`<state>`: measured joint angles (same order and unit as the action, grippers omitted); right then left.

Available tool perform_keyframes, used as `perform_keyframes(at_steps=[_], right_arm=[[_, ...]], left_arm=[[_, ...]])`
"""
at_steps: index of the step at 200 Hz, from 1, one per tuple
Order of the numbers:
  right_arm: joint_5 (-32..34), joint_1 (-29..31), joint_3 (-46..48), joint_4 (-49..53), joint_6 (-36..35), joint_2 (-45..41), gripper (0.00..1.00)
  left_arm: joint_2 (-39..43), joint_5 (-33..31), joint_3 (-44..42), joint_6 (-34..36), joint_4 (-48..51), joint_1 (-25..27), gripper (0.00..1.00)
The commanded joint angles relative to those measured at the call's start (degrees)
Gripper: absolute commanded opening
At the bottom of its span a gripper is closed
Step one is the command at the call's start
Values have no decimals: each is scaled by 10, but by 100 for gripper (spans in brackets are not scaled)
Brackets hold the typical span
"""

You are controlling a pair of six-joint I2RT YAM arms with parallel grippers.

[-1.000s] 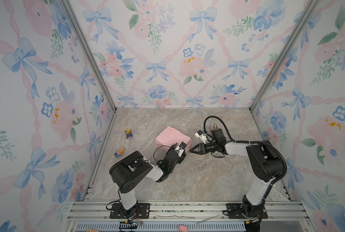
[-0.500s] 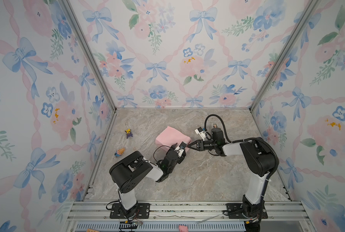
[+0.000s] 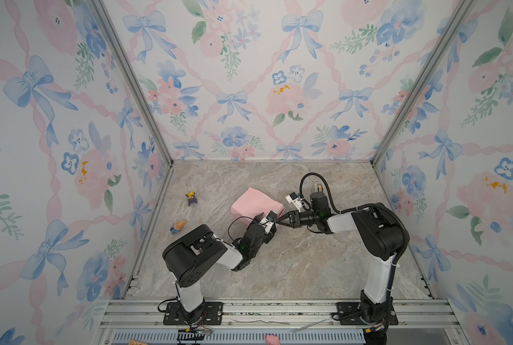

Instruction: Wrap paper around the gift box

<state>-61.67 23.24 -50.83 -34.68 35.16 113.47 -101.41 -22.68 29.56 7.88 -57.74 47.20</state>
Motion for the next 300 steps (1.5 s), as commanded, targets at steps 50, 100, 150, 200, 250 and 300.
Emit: perform_keyframes(at_steps=[50, 100, 150, 200, 250, 300], right_arm=[[-15, 7, -11, 0, -11, -5, 40], [-12, 1, -5, -6, -10, -18, 40], [-10, -5, 6, 1, -16, -40, 39], [-12, 2, -3, 7, -17, -29, 39], [-14, 4, -16, 37, -33, -23, 39], [-10, 14, -41, 172, -119, -28, 38]], left_arm=[[-37, 18, -37, -38, 154, -5, 60], [-36, 17, -38, -38, 154, -5, 60], [-36, 18, -38, -38, 154, -5, 60], [-36, 18, -35, -37, 154, -6, 60], [-36, 18, -36, -37, 154, -5, 60], [-37, 18, -35, -37, 154, -6, 60]])
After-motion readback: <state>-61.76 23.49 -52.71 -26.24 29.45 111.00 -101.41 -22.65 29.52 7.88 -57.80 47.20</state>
